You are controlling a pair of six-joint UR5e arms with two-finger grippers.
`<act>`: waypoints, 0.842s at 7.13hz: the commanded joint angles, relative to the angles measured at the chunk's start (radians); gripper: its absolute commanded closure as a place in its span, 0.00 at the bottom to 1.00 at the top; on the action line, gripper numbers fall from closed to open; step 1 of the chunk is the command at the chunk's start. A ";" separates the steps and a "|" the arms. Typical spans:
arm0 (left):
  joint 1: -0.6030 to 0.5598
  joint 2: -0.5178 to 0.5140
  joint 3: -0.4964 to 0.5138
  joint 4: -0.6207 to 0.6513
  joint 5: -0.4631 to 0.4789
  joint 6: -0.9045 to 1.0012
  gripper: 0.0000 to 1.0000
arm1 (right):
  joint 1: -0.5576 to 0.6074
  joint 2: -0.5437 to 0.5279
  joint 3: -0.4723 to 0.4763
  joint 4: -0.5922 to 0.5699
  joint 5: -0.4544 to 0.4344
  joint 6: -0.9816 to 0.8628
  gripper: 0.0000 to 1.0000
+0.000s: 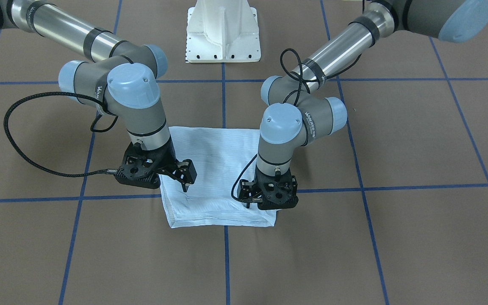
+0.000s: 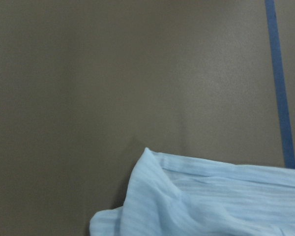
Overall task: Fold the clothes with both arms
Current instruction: 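Lower the folded edge onto the far edge and open both grippers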
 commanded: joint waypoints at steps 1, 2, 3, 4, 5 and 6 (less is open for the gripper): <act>0.000 -0.028 0.054 0.001 0.036 0.031 0.00 | -0.001 -0.002 -0.001 0.001 -0.002 0.000 0.00; -0.003 -0.028 0.059 0.001 0.043 0.033 0.00 | -0.004 0.000 -0.012 0.003 -0.002 0.000 0.00; -0.023 -0.030 0.047 0.001 0.033 0.039 0.00 | -0.007 0.004 -0.030 0.004 -0.004 -0.002 0.00; -0.060 -0.019 0.004 0.002 -0.026 0.075 0.00 | -0.008 0.017 -0.061 0.045 -0.004 -0.003 0.00; -0.115 0.048 -0.095 0.019 -0.143 0.152 0.00 | -0.008 0.038 -0.117 0.126 -0.002 -0.052 0.00; -0.140 0.166 -0.234 0.022 -0.167 0.219 0.00 | -0.008 0.102 -0.198 0.147 -0.001 -0.092 0.01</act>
